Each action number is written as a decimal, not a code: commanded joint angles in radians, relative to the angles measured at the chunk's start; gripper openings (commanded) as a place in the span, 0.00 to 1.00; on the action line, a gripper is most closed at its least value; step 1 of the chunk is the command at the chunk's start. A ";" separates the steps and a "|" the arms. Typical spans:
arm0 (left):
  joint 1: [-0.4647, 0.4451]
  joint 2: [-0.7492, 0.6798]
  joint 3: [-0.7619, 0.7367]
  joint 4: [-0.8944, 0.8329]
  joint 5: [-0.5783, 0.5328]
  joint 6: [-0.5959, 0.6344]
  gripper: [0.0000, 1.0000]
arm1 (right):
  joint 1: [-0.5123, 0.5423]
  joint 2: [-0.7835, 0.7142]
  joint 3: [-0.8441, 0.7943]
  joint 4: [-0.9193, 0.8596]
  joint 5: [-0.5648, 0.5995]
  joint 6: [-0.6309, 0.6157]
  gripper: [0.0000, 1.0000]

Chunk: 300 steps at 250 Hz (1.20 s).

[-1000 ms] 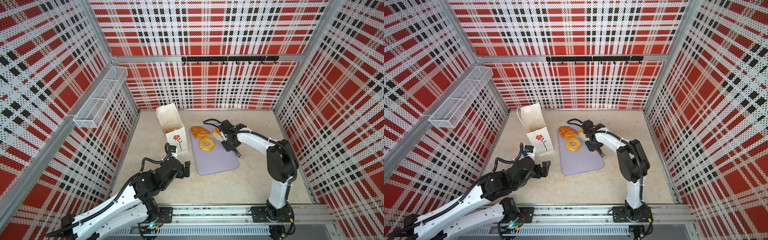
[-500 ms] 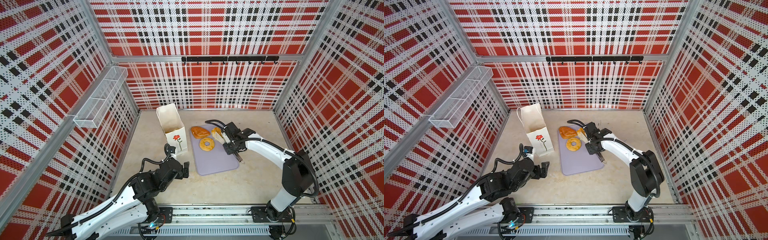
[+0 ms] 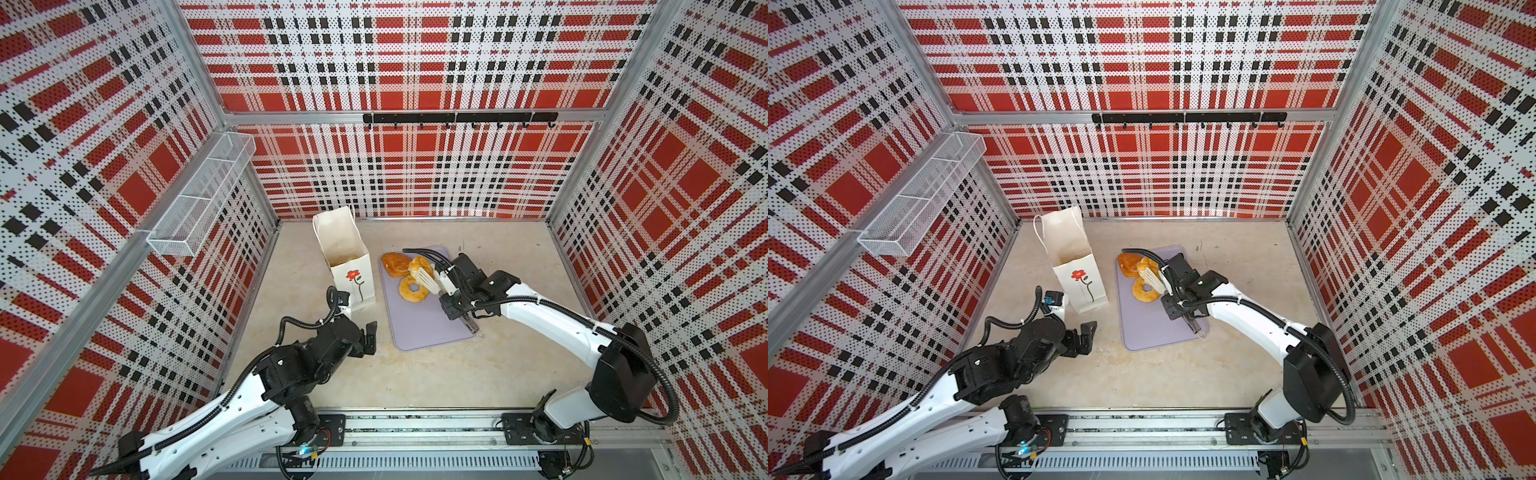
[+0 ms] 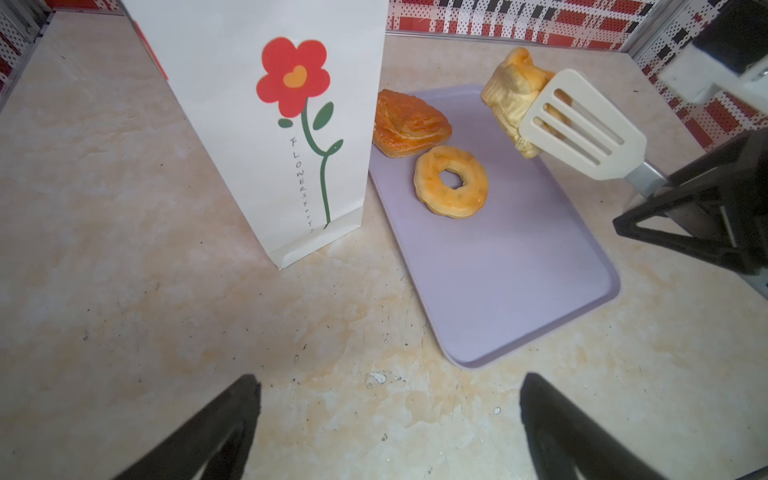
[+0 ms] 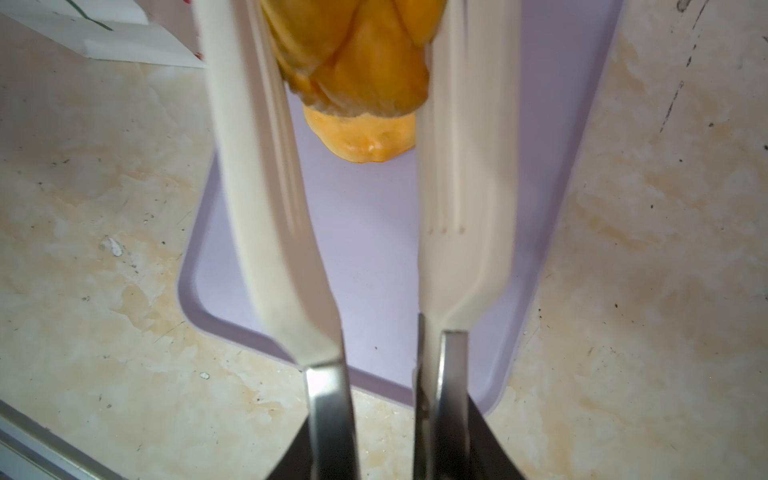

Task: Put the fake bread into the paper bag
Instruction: 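Carry the muffin in the right tongs over the paper bag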

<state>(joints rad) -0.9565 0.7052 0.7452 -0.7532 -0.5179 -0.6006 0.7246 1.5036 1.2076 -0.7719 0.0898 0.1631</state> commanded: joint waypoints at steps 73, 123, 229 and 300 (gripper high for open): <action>-0.003 -0.025 0.069 -0.028 -0.056 0.045 0.99 | 0.118 -0.067 0.076 0.077 0.037 0.038 0.37; 0.028 -0.021 0.114 -0.053 -0.045 0.072 0.99 | 0.150 -0.068 0.138 0.071 0.037 0.032 0.37; 0.136 -0.023 0.202 -0.090 0.028 0.138 0.99 | 0.218 -0.048 0.286 0.056 0.051 0.004 0.37; 0.190 -0.038 0.215 -0.106 0.071 0.152 1.00 | 0.256 0.030 0.411 0.055 0.039 -0.030 0.37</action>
<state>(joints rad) -0.7841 0.6796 0.9382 -0.8440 -0.4694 -0.4648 0.9668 1.4952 1.5524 -0.7742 0.1246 0.1638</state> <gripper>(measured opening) 0.994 0.372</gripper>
